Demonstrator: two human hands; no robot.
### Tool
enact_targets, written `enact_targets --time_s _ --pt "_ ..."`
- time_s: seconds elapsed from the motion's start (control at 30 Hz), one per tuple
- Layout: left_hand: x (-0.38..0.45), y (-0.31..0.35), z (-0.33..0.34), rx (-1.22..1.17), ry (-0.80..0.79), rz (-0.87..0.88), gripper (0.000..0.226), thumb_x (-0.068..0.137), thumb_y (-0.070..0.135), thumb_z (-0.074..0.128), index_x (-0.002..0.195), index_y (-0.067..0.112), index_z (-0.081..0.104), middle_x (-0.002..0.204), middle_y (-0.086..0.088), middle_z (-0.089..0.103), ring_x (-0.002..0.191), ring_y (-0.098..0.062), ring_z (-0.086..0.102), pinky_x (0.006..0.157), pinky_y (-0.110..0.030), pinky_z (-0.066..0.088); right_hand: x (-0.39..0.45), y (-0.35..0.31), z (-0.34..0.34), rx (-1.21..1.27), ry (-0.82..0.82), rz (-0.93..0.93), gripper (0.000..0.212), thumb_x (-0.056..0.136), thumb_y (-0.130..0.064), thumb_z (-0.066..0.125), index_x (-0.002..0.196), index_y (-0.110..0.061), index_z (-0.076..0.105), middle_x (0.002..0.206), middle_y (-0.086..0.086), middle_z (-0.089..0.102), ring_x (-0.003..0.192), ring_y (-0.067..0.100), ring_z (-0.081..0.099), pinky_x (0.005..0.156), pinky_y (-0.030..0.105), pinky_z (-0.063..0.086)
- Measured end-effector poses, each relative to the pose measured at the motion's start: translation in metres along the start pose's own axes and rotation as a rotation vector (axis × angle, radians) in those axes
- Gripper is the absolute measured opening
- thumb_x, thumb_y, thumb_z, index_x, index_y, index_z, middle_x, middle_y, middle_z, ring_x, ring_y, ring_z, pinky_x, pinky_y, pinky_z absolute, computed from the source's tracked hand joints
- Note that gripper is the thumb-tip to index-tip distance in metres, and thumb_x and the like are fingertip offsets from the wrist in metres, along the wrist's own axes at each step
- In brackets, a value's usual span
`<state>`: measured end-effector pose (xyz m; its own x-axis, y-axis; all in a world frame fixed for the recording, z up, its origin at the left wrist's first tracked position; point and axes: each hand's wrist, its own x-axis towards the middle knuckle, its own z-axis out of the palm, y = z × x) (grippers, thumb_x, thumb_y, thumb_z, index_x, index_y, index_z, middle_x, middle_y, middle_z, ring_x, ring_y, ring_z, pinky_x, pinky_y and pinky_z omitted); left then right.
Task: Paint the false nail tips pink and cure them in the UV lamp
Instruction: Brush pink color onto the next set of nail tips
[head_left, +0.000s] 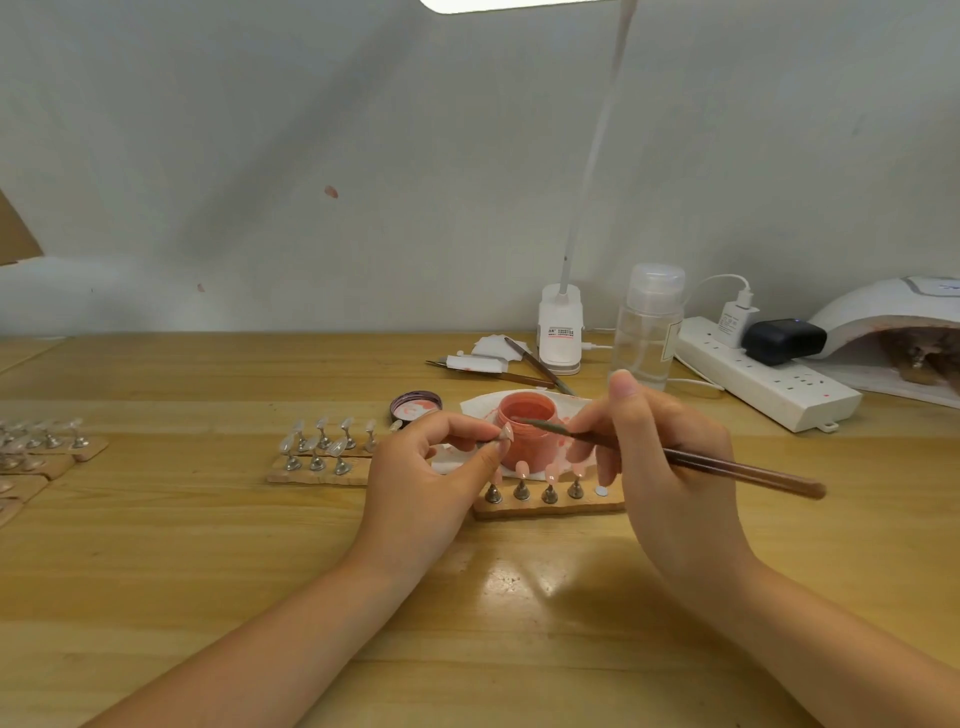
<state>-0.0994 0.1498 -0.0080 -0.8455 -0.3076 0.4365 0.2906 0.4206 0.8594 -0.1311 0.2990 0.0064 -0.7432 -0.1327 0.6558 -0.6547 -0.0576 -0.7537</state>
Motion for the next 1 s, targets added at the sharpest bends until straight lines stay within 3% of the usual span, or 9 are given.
enact_targets --time_s 0.1,0.23,0.4,0.53,0.7,0.83,1.0 --pt "-0.0001 0.0004 -0.0002 0.002 0.005 0.002 0.021 0.075 0.011 0.072 0.072 0.031 0.065 0.072 0.009 0.067 0.076 0.009 0.056 0.071 0.0 0.035 -0.001 0.0009 0.0001 -0.013 -0.029 0.014 0.037 0.09 -0.031 0.047 0.064 -0.013 0.066 0.055 -0.001 0.063 0.048 0.004 0.055 0.05 0.013 0.041" --pt "-0.0003 0.0003 -0.0005 -0.011 -0.003 -0.005 0.02 0.076 0.013 0.071 0.072 0.031 0.065 0.072 0.01 0.067 0.077 0.008 0.057 0.072 -0.002 0.036 -0.003 -0.001 -0.0006 0.069 0.007 0.015 0.045 0.086 -0.039 0.044 0.056 -0.012 0.064 0.05 0.007 0.06 0.042 0.005 0.053 0.047 0.01 0.039" --pt "0.0002 0.0 0.0001 -0.004 0.002 -0.004 0.021 0.076 0.012 0.071 0.071 0.032 0.065 0.072 0.013 0.067 0.077 0.009 0.056 0.072 -0.002 0.036 -0.0007 -0.0001 0.0009 -0.026 -0.047 0.0 0.036 0.091 -0.028 0.044 0.067 -0.013 0.067 0.056 -0.01 0.063 0.049 0.002 0.056 0.051 0.011 0.04" --pt "-0.0001 -0.0003 -0.0004 -0.006 -0.003 -0.006 0.02 0.076 0.012 0.071 0.072 0.031 0.065 0.071 0.008 0.068 0.076 0.005 0.057 0.072 -0.003 0.037 -0.0039 -0.0013 0.0002 0.065 -0.009 0.019 0.046 0.088 -0.04 0.045 0.058 -0.012 0.065 0.051 0.007 0.062 0.043 0.005 0.055 0.047 0.012 0.041" --pt "-0.0001 0.0001 -0.0001 -0.002 -0.005 -0.005 0.016 0.076 0.013 0.071 0.074 0.028 0.066 0.074 0.009 0.067 0.078 0.005 0.057 0.072 -0.003 0.037 -0.0003 -0.0017 0.0007 -0.018 -0.016 -0.006 0.034 0.09 -0.034 0.047 0.066 -0.019 0.066 0.058 -0.01 0.065 0.05 0.003 0.057 0.049 0.012 0.042" --pt "0.0002 -0.0003 0.0001 -0.008 -0.001 0.006 0.017 0.076 0.013 0.071 0.073 0.029 0.065 0.069 0.011 0.067 0.075 0.008 0.056 0.071 -0.004 0.037 -0.0033 -0.002 -0.0008 0.079 0.01 0.01 0.045 0.085 -0.042 0.042 0.057 -0.015 0.065 0.05 0.007 0.061 0.041 0.006 0.054 0.046 0.011 0.039" --pt "0.0005 -0.0014 0.0002 -0.013 0.007 0.009 0.019 0.075 0.013 0.072 0.072 0.031 0.065 0.069 0.014 0.066 0.074 0.008 0.056 0.07 -0.004 0.037 -0.0007 -0.0005 0.0008 -0.006 -0.017 0.001 0.04 0.086 -0.042 0.039 0.067 -0.018 0.066 0.062 0.0 0.065 0.048 0.006 0.054 0.047 0.014 0.04"
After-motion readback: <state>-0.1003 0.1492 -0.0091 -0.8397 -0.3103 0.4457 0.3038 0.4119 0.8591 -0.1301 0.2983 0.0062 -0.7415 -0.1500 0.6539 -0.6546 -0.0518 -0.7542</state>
